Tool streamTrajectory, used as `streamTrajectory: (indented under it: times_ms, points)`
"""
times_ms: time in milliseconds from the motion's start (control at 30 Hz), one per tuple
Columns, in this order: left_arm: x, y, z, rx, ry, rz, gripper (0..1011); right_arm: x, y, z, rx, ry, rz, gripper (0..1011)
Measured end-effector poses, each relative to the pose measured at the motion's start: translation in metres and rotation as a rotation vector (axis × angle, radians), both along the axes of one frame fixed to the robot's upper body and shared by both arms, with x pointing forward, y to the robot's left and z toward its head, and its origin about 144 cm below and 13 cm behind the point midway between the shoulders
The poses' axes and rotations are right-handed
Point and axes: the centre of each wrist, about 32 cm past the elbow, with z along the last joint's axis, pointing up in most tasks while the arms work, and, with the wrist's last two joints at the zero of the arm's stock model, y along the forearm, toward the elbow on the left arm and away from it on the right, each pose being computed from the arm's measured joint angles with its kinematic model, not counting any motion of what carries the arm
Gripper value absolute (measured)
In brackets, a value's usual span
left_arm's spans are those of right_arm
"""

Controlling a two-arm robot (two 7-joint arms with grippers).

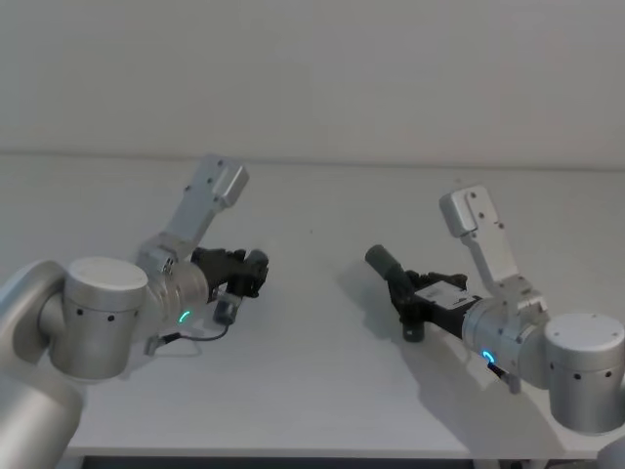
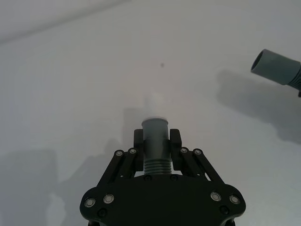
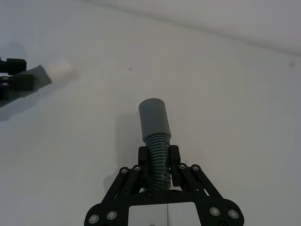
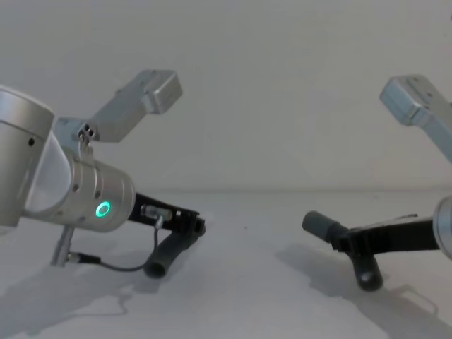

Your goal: Use both hands to pick up one end of the pipe from the table, align the ends, and insert them.

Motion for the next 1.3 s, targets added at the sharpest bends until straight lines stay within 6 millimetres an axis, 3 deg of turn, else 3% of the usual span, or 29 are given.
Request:
streamTrajectory:
  times_ms: [533, 1300]
  points:
    - [-0.01, -0.008, 0.02, 0.012, -0.116, -0.059, 317, 0.005, -0.033, 0.002, 0.004, -0.192, 0.129, 264]
    - [-0.016, 0.023, 0.029, 0.046, -0.106, -0.244, 317, 0.021, -0.112, -0.003, -0.093, -0.305, 0.5, 264]
